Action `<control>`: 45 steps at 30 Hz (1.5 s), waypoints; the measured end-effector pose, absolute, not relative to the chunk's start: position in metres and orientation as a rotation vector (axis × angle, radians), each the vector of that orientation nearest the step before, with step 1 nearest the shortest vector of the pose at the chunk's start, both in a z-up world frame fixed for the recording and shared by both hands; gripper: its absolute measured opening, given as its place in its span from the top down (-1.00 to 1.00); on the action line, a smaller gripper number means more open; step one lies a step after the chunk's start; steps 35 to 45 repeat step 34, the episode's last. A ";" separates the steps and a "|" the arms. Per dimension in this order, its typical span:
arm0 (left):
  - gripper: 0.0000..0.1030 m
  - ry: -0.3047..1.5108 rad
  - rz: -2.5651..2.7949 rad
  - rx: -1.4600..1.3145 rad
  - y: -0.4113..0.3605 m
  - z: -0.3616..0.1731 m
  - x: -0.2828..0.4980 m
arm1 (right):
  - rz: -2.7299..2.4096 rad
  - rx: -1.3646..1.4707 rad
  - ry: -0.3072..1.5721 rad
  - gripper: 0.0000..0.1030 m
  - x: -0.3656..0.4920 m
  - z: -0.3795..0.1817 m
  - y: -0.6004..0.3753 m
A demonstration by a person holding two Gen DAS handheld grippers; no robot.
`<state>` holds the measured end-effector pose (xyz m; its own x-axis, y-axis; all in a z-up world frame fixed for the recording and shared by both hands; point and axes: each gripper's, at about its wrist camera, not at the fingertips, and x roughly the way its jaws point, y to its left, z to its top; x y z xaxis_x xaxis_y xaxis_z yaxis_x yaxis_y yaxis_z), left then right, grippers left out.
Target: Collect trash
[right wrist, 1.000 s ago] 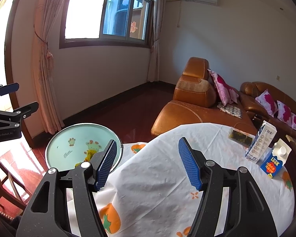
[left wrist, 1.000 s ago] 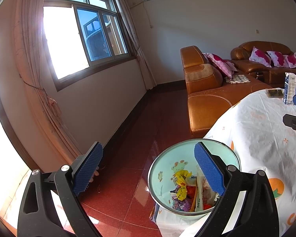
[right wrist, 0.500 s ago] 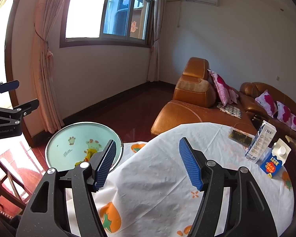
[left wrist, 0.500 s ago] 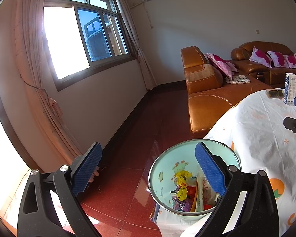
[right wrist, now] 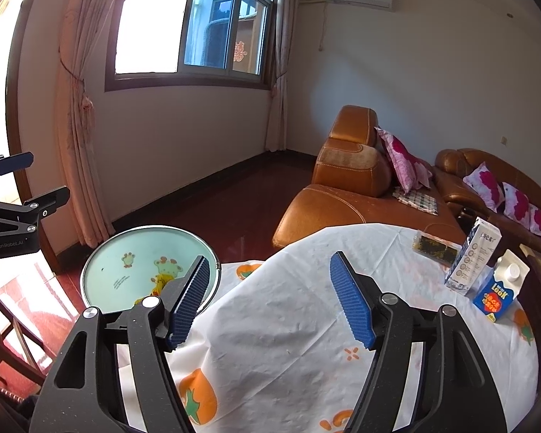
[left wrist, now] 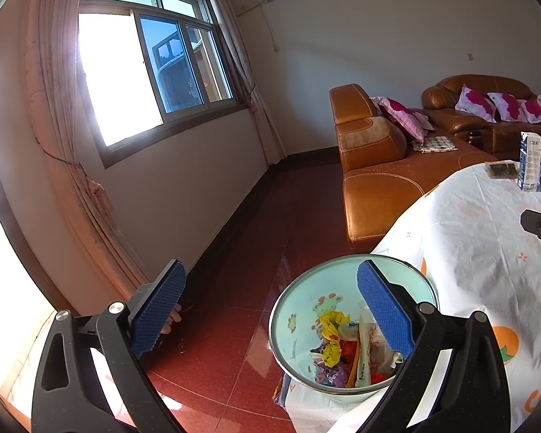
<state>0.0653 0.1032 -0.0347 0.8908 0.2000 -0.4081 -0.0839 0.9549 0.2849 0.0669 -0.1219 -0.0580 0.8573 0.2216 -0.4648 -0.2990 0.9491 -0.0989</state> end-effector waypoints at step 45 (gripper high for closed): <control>-0.88 0.484 0.121 0.289 0.099 -0.038 0.070 | 0.191 -0.174 0.477 -0.51 0.071 -0.062 -0.166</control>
